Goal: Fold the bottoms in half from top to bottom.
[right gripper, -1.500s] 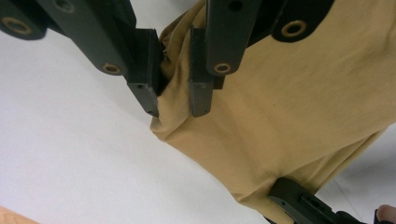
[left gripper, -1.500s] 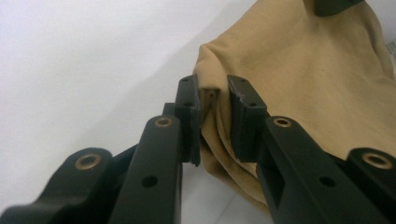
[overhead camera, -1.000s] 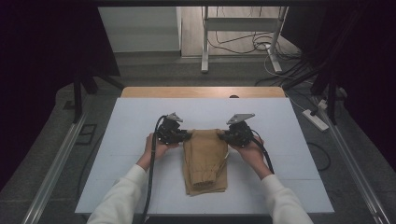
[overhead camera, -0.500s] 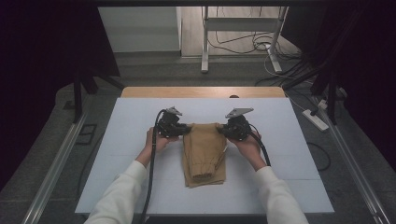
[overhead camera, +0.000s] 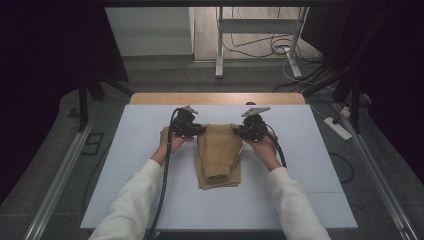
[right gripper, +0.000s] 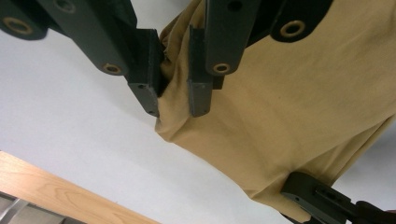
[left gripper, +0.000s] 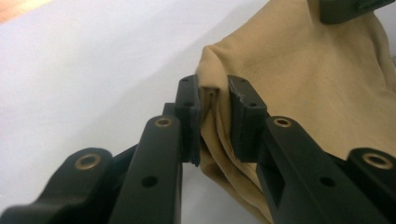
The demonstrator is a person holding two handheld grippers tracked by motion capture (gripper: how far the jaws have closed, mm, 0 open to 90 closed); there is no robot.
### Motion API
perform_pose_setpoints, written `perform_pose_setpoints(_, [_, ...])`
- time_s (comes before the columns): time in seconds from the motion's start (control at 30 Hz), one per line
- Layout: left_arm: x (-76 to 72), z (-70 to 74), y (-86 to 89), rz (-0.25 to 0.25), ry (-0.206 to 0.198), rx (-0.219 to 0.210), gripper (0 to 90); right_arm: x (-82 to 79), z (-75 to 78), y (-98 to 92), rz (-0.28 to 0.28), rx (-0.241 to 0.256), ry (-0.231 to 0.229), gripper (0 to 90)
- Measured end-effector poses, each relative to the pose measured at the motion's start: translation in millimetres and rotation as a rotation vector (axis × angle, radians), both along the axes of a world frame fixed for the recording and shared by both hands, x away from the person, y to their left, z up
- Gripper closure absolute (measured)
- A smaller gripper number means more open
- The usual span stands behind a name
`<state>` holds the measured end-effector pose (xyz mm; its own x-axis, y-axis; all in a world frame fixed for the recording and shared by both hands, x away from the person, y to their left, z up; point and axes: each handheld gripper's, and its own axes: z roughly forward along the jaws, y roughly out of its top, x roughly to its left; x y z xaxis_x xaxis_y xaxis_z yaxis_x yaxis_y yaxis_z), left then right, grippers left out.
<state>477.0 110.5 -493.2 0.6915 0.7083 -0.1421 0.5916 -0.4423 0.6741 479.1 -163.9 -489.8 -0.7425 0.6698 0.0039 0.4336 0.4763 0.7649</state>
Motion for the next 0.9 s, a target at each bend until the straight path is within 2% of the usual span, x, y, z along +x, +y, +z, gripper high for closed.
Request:
perform_pose_setpoints(0.17, [4.7, 2.2, -0.9, 0.014, -0.006, 0.008, 75.2, 7.5, -0.4, 1.8, -0.013, -0.002, -0.01, 77.3])
perform_pose_setpoints(0.33, [5.7, 2.1, 2.6, 0.038, -0.002, -0.011, 72.2, 10.4, 0.2, 4.6, -0.024, 0.005, -0.017, 75.8])
perform_pose_setpoints(0.37, [5.6, 2.1, 3.5, 0.049, 0.0, -0.02, 64.7, 10.1, -0.4, 5.3, -0.033, 0.003, -0.021, 70.1])
perform_pose_setpoints(0.43, [4.5, 2.7, 4.8, 0.062, 0.01, -0.033, 41.6, 9.6, -1.7, 6.7, -0.064, -0.003, -0.026, 53.5])
perform_pose_setpoints(0.5, [1.8, 3.5, 6.3, 0.051, 0.01, -0.026, 37.3, 8.9, -1.6, 5.6, -0.085, 0.004, -0.023, 44.9])
perform_pose_setpoints(0.57, [-1.8, 4.3, 6.8, 0.038, 0.008, -0.018, 34.6, 8.0, 0.2, 2.9, -0.095, 0.012, -0.012, 40.6])
perform_pose_setpoints(0.67, [-8.2, 5.6, 8.0, 0.021, 0.001, -0.016, 32.8, 3.7, 2.9, -1.2, -0.065, 0.045, 0.005, 40.9])
perform_pose_setpoints(0.9, [-21.6, 2.9, 12.4, 0.01, -0.003, -0.015, 31.7, -10.7, 4.6, -2.8, 0.018, 0.045, 0.029, 40.9])
